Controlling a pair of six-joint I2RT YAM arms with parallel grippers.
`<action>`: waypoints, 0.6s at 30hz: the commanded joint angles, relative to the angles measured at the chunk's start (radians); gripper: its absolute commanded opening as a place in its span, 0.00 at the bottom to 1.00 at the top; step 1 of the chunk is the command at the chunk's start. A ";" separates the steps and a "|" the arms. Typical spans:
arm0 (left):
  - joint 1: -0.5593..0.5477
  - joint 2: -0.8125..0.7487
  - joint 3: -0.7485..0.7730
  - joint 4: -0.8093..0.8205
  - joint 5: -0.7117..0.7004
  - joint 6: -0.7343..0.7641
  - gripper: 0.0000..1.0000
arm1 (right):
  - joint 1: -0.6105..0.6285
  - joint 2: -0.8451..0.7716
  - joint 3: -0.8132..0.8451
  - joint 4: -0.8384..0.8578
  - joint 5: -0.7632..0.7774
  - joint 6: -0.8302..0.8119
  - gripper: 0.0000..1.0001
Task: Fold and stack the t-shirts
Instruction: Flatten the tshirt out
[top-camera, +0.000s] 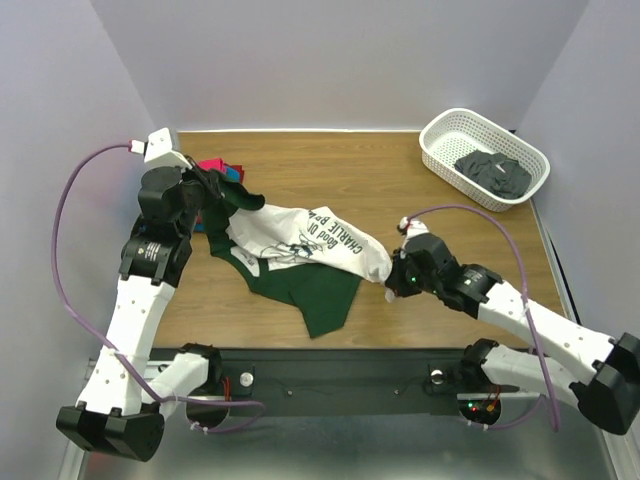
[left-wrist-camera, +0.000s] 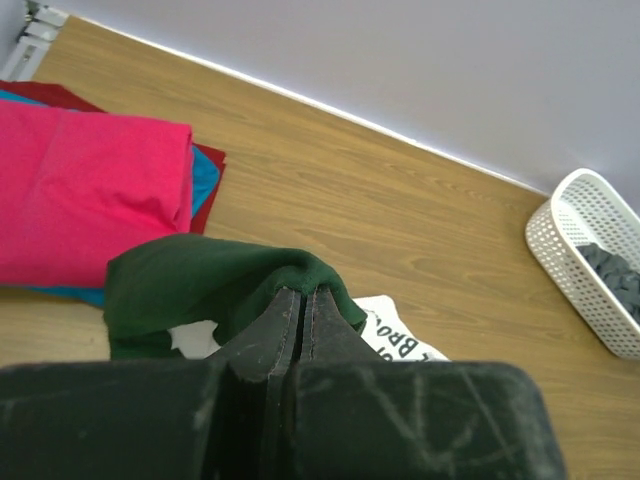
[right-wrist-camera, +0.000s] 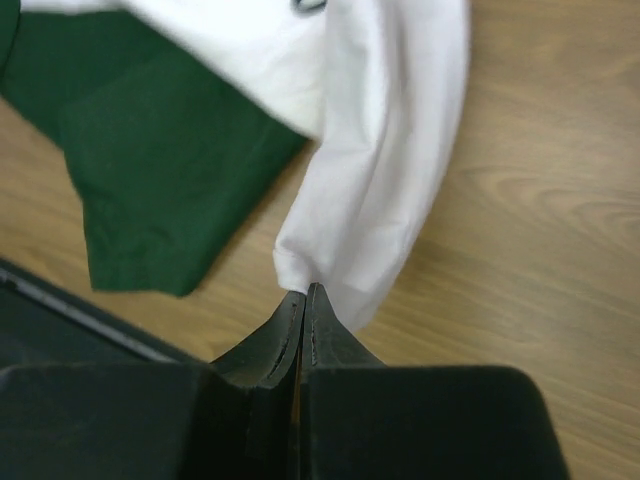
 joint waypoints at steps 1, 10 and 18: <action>0.008 -0.038 -0.031 0.005 -0.066 0.043 0.00 | 0.075 0.062 -0.041 -0.016 -0.148 0.023 0.00; 0.008 -0.027 -0.045 -0.018 -0.186 0.089 0.00 | 0.181 0.231 0.039 -0.004 -0.420 -0.144 0.06; 0.012 -0.035 -0.080 0.004 -0.241 0.109 0.00 | 0.178 0.329 0.232 0.112 0.016 -0.161 0.92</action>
